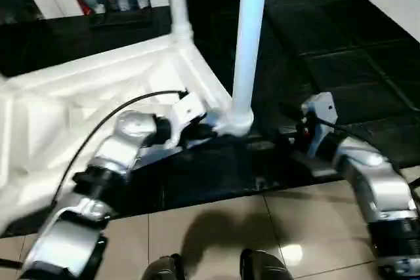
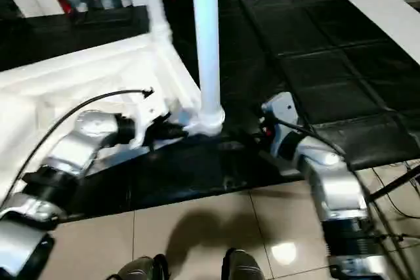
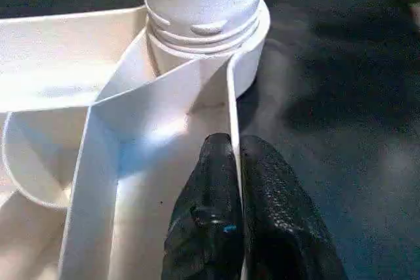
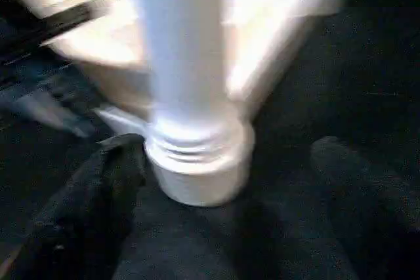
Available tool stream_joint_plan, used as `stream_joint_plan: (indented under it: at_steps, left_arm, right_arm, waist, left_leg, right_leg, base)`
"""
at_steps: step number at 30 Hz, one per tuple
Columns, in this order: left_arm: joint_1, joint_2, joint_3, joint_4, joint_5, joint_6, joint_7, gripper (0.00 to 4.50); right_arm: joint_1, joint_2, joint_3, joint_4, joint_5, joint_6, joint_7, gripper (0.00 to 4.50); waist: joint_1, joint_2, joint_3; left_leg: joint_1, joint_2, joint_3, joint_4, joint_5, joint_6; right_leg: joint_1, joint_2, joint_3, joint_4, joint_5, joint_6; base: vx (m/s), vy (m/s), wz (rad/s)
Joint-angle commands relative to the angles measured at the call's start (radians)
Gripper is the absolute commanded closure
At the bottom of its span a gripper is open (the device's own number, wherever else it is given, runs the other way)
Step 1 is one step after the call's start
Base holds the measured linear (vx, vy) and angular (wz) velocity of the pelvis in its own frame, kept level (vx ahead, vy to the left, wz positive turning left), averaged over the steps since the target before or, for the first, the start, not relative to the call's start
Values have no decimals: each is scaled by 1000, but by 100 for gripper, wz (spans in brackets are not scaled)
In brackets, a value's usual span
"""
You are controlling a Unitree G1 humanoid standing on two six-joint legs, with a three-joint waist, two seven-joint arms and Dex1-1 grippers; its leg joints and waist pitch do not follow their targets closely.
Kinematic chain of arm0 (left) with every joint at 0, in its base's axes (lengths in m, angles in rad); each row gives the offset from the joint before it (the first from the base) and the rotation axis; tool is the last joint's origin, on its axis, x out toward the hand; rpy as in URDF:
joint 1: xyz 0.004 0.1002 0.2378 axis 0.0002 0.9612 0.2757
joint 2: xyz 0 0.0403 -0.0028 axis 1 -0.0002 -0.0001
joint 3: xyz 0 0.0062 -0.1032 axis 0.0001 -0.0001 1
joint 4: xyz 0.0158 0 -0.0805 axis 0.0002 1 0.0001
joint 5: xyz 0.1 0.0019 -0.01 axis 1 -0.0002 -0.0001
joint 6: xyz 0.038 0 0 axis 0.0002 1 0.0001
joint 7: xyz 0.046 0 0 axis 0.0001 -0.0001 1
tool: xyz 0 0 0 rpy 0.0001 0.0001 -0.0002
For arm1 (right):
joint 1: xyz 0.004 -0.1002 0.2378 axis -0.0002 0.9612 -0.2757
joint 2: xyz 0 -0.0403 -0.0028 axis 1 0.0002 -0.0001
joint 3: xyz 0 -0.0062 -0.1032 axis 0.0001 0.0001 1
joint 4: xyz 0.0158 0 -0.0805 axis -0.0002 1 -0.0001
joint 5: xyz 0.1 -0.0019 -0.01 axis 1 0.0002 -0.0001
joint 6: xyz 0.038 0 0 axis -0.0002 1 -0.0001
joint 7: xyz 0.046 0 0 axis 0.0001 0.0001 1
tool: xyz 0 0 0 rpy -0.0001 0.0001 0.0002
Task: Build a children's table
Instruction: Rotate leg to tighten
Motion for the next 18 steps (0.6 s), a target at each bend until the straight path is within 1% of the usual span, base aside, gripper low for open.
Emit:
stream_joint_plan:
  at_steps: [1,2,3,4,5,8,9,10,11,13,14,15,18]
  left_arm:
    - [12,21,-65,-27,9,-51,-124,450]
    - [13,31,-75,-33,5,-63,-162,450]
    - [13,35,-79,-37,1,-64,-179,450]
    - [12,39,-82,-40,0,-68,-192,450]
    - [12,44,-87,-45,-3,-72,-211,450]
    - [13,56,-97,-54,-3,-82,-244,450]
    - [13,56,-97,-54,-3,-82,-244,450]
    - [12,62,-102,-54,-8,-91,-261,450]
    - [11,66,-107,-55,-12,-96,-272,450]
    - [11,66,-108,-55,-12,-97,-274,450]
    - [11,66,-108,-55,-12,-97,-274,450]
    - [11,67,-108,-54,-11,-100,-285,450]
    - [10,69,-109,-53,-11,-103,-295,450]
  right_arm:
    - [-25,-29,40,-20,26,22,109,13]
    - [-36,-44,57,-15,37,30,161,13]
    - [-43,-49,65,-10,47,37,195,13]
    - [-50,-52,72,-3,54,40,221,13]
    - [-58,-56,81,6,61,42,252,30]
    - [-75,-63,104,25,67,43,308,60]
    - [-75,-63,104,25,67,43,308,60]
    - [-83,-69,118,33,74,49,341,74]
    - [-89,-73,130,38,78,53,362,85]
    - [-91,-73,133,39,79,53,367,103]
    - [-91,-73,133,39,79,53,367,103]
    - [-97,-75,138,46,79,55,384,113]
    - [-106,-77,144,59,74,49,402,140]
  waist:
    - [6,-4,-86]
    - [14,-2,-88]
    - [17,-12,-90]
    - [23,-9,-89]
    - [30,-6,-89]
    - [40,-9,-91]
    - [41,-8,-91]
    - [42,-12,-92]
    - [45,-11,-91]
    - [46,-12,-91]
    - [46,-12,-91]
    - [47,-14,-90]
    - [46,-13,-90]
  left_leg:
    - [21,52,-14,-57,-111,171]
    - [25,55,-13,-56,-108,171]
    - [24,57,-12,-57,-105,173]
    - [24,58,-13,-57,-103,171]
    - [26,59,-12,-56,-105,168]
    - [26,59,-11,-56,-93,162]
    - [26,59,-11,-56,-93,161]
    - [24,58,-10,-55,-90,161]
    - [23,57,-11,-56,-89,160]
    - [23,56,-10,-56,-93,156]
    - [22,56,-10,-55,-93,153]
    - [22,55,-11,-56,-91,151]
    - [22,55,-11,-55,-90,152]
  right_leg:
    - [76,-65,47,-63,-123,-267]
    - [74,-65,47,-61,-110,-275]
    - [75,-66,48,-58,-98,-281]
    - [74,-69,48,-55,-97,-284]
    - [71,-70,48,-56,-107,-284]
    - [71,-71,50,-53,-97,-287]
    - [71,-71,50,-52,-95,-288]
    - [72,-71,50,-52,-93,-288]
    - [73,-72,49,-53,-98,-285]
    - [72,-73,50,-54,-112,-280]
    - [72,-73,50,-55,-118,-277]
    - [73,-72,50,-55,-122,-273]
    - [71,-71,50,-56,-126,-272]
  base:
    - [0,0,0]
    - [0,0,0]
    - [0,0,0]
    - [0,0,0]
    - [0,0,0]
    - [0,0,0]
    - [0,0,0]
    - [0,0,0]
    - [0,0,0]
    - [0,0,0]
    - [0,0,0]
    - [0,0,0]
    - [0,0,0]
